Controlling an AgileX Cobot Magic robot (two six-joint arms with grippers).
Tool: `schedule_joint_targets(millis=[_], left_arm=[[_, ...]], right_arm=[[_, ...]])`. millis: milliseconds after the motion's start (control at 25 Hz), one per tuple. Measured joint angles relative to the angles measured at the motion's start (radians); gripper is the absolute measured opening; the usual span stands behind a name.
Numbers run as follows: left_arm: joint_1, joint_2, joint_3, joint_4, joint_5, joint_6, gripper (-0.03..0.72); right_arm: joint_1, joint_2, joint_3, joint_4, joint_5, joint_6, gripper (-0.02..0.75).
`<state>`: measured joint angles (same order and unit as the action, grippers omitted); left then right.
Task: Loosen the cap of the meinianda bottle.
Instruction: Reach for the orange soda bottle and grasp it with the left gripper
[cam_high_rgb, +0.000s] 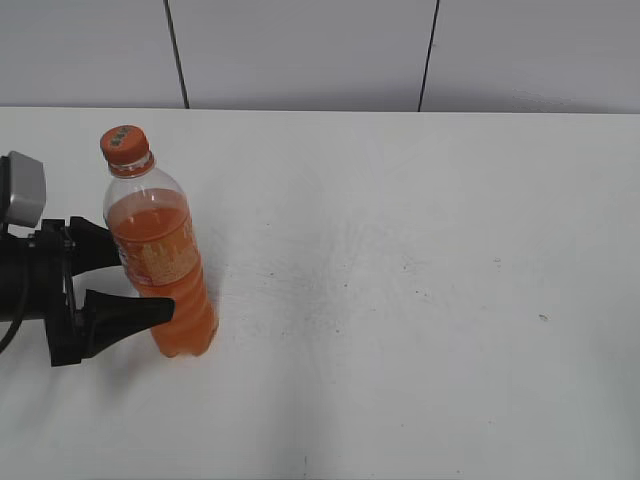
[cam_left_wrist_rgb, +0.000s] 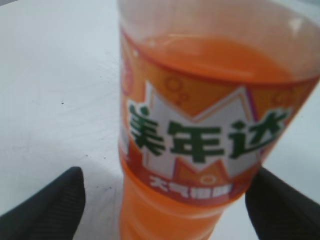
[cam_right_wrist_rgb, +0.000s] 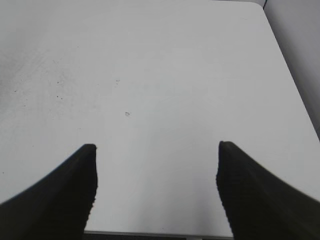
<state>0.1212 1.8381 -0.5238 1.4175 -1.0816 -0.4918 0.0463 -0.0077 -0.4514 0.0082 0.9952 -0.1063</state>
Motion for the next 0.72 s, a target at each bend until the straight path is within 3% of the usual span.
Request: schedule_joint_targets(millis=[400,720], left_arm=[[-0.003,0.097,0.000,-0.057,-0.109,0.056,0.592],[-0.071,0.105,-0.001,-0.131,-0.110,0.103,0.591]], right_arm=[[0.000,0.000,0.000,0.000,0.000,0.000,0.556],[0.000,0.000,0.000,0.000,0.000,0.000,0.556]])
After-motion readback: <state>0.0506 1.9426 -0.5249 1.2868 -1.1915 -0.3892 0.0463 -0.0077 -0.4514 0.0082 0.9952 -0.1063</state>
